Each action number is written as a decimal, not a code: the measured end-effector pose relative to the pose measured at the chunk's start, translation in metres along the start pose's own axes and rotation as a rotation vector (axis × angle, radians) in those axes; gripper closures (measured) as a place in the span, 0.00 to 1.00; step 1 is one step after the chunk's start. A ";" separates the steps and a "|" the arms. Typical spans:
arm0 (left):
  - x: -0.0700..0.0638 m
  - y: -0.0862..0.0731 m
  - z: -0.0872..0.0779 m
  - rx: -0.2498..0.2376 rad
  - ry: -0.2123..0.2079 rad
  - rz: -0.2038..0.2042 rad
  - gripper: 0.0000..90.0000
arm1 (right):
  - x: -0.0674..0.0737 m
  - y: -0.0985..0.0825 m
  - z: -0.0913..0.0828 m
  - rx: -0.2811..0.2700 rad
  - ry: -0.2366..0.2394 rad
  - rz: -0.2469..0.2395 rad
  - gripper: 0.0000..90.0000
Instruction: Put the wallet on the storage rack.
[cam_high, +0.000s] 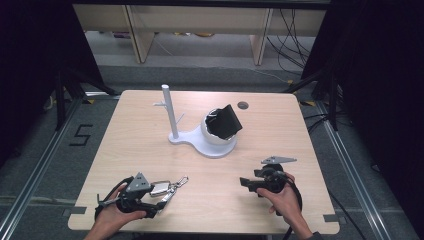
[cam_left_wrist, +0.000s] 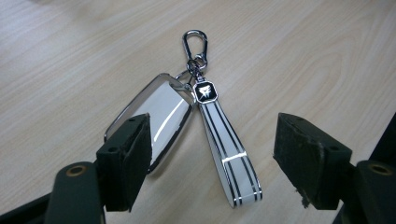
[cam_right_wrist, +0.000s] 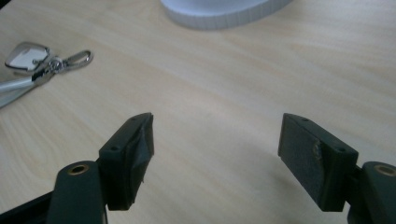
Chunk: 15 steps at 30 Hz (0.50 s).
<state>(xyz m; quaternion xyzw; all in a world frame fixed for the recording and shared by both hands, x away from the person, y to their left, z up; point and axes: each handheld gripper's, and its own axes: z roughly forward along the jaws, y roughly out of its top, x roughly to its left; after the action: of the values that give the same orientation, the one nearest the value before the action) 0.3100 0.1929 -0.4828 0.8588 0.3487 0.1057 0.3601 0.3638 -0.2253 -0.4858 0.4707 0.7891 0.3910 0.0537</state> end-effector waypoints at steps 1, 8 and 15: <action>0.000 0.001 0.001 -0.004 0.004 -0.005 0.31 | 0.002 -0.003 0.000 0.000 0.001 -0.001 0.31; 0.001 0.013 0.009 -0.004 -0.003 0.013 0.31 | 0.008 -0.019 -0.006 0.031 0.020 -0.009 0.30; 0.003 0.025 0.021 0.002 -0.005 0.019 0.31 | 0.016 -0.028 -0.007 0.052 0.006 -0.007 0.29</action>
<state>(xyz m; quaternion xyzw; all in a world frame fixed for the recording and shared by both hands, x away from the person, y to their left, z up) 0.3338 0.1712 -0.4807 0.8628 0.3396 0.1067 0.3589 0.3321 -0.2236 -0.4952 0.4681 0.8008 0.3714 0.0406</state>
